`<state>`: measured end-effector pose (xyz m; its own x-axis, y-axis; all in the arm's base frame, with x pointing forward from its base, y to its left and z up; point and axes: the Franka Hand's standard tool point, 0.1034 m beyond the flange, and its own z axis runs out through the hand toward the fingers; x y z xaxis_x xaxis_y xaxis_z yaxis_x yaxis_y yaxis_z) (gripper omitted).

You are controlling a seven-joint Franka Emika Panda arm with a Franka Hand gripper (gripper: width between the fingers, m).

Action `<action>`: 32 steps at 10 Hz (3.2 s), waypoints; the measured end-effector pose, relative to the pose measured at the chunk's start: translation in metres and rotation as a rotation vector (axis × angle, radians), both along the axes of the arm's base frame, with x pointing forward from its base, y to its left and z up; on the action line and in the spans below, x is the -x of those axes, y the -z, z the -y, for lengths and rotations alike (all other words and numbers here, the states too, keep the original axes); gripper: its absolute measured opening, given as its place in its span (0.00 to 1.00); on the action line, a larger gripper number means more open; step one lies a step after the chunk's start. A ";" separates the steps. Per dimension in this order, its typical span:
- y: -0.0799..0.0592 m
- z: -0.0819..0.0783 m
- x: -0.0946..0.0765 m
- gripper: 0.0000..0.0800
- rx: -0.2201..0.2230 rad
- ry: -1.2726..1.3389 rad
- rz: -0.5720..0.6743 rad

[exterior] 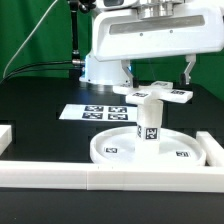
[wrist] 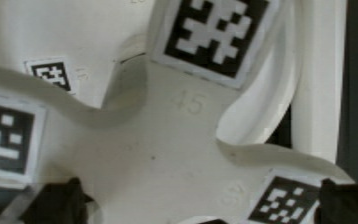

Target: Assemble round table

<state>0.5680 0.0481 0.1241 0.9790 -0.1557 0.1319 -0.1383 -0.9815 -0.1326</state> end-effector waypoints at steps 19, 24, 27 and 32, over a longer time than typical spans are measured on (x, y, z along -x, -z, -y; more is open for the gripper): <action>0.015 0.012 0.005 0.81 0.034 -0.193 -0.003; 0.018 0.012 0.007 0.65 0.034 -0.192 -0.008; 0.018 0.011 0.007 0.56 0.034 -0.194 -0.008; 0.018 0.011 0.007 0.56 0.009 -0.025 -0.027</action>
Offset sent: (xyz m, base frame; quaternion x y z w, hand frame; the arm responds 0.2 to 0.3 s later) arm 0.0094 0.0021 -0.0033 0.0176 -0.0213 -0.0908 0.9955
